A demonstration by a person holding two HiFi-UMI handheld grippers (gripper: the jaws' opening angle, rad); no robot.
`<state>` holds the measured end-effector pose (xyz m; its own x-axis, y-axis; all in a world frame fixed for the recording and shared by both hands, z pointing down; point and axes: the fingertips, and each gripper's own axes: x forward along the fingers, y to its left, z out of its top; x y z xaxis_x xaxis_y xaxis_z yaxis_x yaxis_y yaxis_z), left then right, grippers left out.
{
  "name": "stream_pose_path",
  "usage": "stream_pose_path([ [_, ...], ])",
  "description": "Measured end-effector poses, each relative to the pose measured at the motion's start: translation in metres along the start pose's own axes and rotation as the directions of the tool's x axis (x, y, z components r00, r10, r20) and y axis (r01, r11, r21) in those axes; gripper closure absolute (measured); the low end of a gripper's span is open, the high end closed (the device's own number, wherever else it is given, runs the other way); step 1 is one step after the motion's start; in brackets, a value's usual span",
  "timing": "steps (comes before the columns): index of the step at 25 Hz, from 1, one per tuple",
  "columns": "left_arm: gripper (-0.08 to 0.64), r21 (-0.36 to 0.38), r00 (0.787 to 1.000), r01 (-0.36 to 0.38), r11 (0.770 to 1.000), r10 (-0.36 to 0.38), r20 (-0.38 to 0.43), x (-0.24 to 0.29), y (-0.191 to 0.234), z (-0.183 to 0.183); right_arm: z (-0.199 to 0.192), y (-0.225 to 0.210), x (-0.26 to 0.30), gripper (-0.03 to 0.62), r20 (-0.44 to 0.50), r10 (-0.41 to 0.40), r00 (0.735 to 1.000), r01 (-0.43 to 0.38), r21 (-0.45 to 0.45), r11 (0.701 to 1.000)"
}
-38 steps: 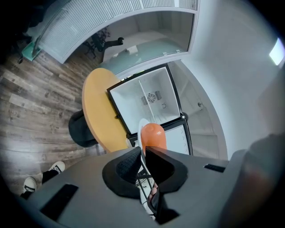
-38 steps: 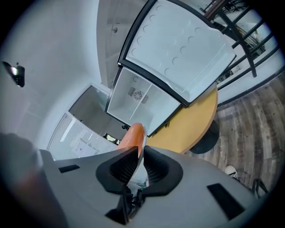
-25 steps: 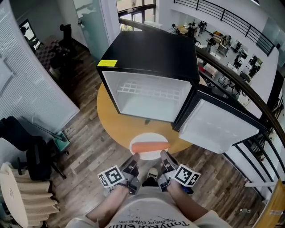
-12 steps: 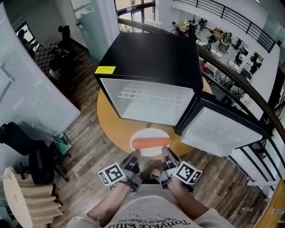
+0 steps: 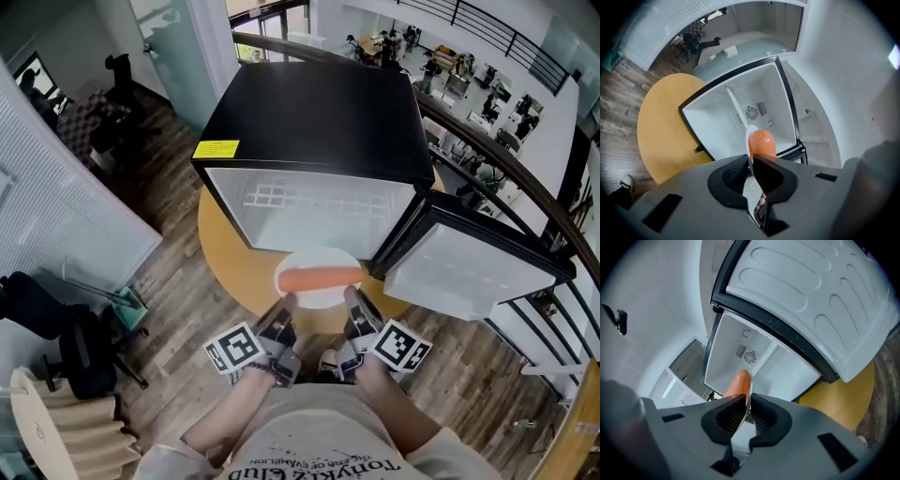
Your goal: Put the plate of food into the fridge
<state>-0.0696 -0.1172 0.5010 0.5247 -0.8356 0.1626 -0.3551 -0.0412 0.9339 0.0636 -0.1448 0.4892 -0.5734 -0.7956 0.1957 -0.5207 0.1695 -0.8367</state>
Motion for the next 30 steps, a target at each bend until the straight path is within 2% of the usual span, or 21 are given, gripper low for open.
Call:
stream_pose_path([
  [10,0.517,-0.022,1.0,0.025,0.999,-0.024,0.016,0.02,-0.006,0.036,0.018,0.016,0.031,0.54,0.032,-0.011,0.999,0.011,-0.005,1.0],
  [13,0.517,0.019,1.0,0.006,1.0,-0.007,0.023,0.024,-0.004,0.049,0.023,0.018,0.041,0.54,0.044,-0.015,0.999,0.015,-0.002,1.0],
  [20,0.517,0.061,1.0,0.011,0.998,-0.012,0.027,0.043,-0.01,0.072,0.039,0.019,0.063,0.54,0.075,-0.018,0.997,0.017,0.013,1.0],
  [24,0.518,-0.002,0.998,0.044,0.999,-0.044,0.041,0.059,-0.014,0.079,0.048,0.019,0.074,0.54,0.095,-0.023,0.995,0.022,0.013,1.0],
  [30,0.518,0.004,0.998,0.04,0.999,-0.04,0.048,0.082,-0.011,0.092,0.061,0.012,0.091,0.54,0.113,-0.041,0.993,0.041,0.007,0.999],
])
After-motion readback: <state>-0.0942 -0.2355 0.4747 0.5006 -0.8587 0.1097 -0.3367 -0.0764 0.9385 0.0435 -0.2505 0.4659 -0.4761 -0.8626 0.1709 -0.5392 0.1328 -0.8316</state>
